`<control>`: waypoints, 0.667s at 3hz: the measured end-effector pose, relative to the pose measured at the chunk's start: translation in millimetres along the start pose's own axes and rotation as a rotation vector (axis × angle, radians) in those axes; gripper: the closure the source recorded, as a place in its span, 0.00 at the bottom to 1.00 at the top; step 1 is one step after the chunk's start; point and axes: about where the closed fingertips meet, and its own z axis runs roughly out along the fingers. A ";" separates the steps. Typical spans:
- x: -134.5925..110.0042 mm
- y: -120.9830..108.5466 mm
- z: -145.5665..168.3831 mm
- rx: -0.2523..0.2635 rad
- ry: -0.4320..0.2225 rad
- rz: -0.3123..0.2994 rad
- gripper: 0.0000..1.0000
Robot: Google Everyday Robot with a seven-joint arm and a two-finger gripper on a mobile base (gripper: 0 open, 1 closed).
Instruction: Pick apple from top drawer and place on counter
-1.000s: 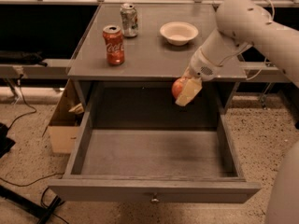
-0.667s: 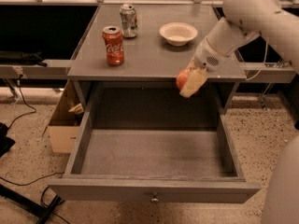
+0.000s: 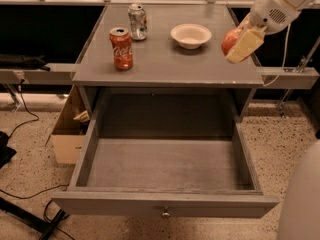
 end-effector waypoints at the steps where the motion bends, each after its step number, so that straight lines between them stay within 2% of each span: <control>1: -6.1 -16.8 -11.5 0.040 -0.048 0.053 1.00; 2: -28.6 -33.9 9.3 0.070 -0.111 0.113 1.00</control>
Offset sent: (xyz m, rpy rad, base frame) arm 0.0564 0.0302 -0.0076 0.1777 -0.0318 -0.1931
